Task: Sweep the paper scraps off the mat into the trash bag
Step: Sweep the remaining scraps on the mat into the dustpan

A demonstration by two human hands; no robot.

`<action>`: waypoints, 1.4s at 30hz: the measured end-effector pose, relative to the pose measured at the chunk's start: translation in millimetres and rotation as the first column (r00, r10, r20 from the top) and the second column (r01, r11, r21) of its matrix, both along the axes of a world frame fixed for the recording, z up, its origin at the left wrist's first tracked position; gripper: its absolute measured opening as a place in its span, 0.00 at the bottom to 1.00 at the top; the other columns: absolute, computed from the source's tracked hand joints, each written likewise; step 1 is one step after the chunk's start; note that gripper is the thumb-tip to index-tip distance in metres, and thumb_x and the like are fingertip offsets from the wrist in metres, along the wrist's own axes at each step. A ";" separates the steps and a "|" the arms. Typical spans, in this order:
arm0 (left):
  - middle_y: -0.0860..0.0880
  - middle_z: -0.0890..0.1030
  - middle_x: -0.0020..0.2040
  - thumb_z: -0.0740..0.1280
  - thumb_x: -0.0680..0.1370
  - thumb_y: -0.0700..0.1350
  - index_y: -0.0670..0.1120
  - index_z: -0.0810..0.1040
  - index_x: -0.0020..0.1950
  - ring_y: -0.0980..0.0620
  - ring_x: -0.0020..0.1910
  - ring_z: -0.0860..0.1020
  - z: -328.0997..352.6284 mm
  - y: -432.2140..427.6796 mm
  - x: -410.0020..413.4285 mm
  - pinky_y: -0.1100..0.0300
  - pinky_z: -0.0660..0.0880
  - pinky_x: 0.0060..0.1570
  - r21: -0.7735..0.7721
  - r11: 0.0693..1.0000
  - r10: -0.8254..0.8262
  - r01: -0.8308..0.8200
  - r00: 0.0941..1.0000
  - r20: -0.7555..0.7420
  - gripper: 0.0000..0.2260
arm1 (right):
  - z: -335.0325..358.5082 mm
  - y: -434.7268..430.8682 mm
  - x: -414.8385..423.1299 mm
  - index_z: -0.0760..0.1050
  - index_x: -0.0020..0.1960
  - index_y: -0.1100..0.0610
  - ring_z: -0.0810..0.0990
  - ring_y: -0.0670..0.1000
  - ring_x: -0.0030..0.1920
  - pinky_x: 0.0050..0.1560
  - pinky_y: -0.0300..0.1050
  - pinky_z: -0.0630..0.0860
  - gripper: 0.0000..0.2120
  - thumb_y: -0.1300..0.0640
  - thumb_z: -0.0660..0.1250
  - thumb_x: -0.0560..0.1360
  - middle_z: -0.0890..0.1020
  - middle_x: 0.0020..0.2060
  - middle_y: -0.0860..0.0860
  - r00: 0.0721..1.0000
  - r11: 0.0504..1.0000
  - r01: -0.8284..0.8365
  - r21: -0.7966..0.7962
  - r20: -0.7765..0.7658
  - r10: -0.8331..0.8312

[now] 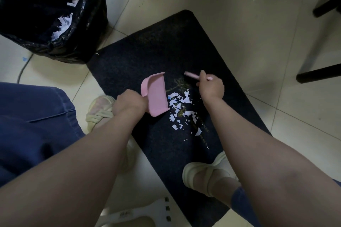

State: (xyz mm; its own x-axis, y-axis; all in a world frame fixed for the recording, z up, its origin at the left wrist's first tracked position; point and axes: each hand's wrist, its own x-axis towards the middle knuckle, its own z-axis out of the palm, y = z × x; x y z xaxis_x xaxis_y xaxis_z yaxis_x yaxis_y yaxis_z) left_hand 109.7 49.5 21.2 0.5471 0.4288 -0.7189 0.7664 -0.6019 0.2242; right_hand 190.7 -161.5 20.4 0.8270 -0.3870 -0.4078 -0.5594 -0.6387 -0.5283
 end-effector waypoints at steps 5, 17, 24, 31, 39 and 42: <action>0.47 0.80 0.40 0.63 0.71 0.55 0.47 0.81 0.42 0.47 0.37 0.75 14.8 -10.1 1.2 0.60 0.66 0.32 0.019 1.000 0.016 -0.018 0.996 0.090 0.14 | 5.5 -6.2 -11.3 0.81 0.41 0.56 0.79 0.50 0.35 0.34 0.42 0.70 0.22 0.43 0.55 0.79 0.82 0.34 0.50 0.999 0.984 0.045 -0.173 0.036 -0.040; 0.47 0.81 0.39 0.64 0.72 0.54 0.47 0.81 0.40 0.47 0.36 0.79 17.5 -46.8 4.1 0.61 0.69 0.31 -0.086 0.996 -0.017 0.024 0.996 0.088 0.12 | 6.4 -63.4 -53.5 0.75 0.33 0.53 0.80 0.56 0.44 0.43 0.46 0.72 0.23 0.43 0.55 0.79 0.80 0.38 0.53 0.961 0.952 0.272 -0.144 -0.012 -0.276; 0.47 0.80 0.41 0.63 0.73 0.53 0.48 0.81 0.43 0.47 0.36 0.77 21.9 -73.1 9.6 0.61 0.66 0.30 -0.025 0.997 -0.068 0.071 0.991 0.116 0.11 | 16.5 -91.3 -64.5 0.81 0.49 0.58 0.79 0.55 0.46 0.44 0.44 0.67 0.26 0.40 0.52 0.80 0.82 0.43 0.53 0.897 0.863 0.437 -0.252 0.054 -0.439; 0.46 0.80 0.42 0.63 0.73 0.53 0.48 0.81 0.46 0.46 0.37 0.78 24.7 -84.4 9.4 0.60 0.69 0.32 -0.045 0.998 -0.046 0.050 0.996 0.079 0.12 | 11.9 -73.7 -87.7 0.80 0.33 0.57 0.79 0.49 0.32 0.41 0.44 0.75 0.27 0.41 0.56 0.79 0.78 0.23 0.48 0.939 0.941 0.339 -0.003 -0.055 -0.339; 0.47 0.80 0.40 0.62 0.73 0.53 0.47 0.81 0.45 0.46 0.35 0.77 33.5 -87.2 0.2 0.62 0.66 0.28 0.019 0.991 -0.131 0.130 0.987 0.095 0.12 | 20.5 -100.2 -116.5 0.78 0.47 0.58 0.79 0.57 0.49 0.50 0.49 0.73 0.27 0.40 0.50 0.81 0.79 0.39 0.53 0.926 0.911 0.326 -0.254 -0.110 -0.362; 0.46 0.80 0.40 0.63 0.72 0.54 0.46 0.81 0.44 0.46 0.36 0.78 32.1 -72.9 -12.7 0.61 0.67 0.29 0.060 0.990 -0.130 0.126 0.989 0.070 0.13 | 11.3 -78.4 -118.4 0.78 0.45 0.59 0.78 0.56 0.44 0.43 0.45 0.68 0.26 0.41 0.51 0.81 0.80 0.42 0.56 0.972 0.981 0.096 -0.171 -0.195 -0.129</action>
